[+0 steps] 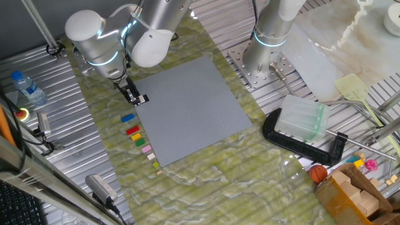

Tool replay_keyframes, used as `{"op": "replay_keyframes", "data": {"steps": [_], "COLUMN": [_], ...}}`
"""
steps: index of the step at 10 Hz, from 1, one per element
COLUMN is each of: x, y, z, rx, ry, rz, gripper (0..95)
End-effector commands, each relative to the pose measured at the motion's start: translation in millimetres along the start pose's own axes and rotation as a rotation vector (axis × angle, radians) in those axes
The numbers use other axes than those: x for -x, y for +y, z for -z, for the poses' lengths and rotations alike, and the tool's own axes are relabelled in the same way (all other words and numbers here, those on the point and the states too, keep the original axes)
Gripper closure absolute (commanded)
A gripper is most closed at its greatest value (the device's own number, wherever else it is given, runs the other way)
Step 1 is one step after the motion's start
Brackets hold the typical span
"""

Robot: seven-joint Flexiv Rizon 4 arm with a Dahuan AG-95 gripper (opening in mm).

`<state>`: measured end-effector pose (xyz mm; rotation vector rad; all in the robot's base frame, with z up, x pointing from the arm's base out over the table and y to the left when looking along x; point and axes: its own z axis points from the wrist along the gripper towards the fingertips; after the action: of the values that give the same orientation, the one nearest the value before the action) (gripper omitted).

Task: Build with small Lego blocks

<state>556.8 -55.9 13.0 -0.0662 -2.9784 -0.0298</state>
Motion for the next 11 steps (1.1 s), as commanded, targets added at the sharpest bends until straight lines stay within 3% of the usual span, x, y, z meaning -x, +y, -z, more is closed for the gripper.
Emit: {"op": "replay_keyframes", "data": {"steps": [1,5,8,11], "x": [1.2,1.3,1.7,1.6], "y": [0.2,-0.3,-0.4,-0.2], "z": [-10.0,-11.6,-12.1,-11.5], "rx": [0.000,0.008,0.008,0.017], "ry": [0.000,-0.006,-0.017,-0.013], "rz": [0.003,0.001,0.007,0.005], "gripper": [95.0,95.0,38.0,38.0]}}
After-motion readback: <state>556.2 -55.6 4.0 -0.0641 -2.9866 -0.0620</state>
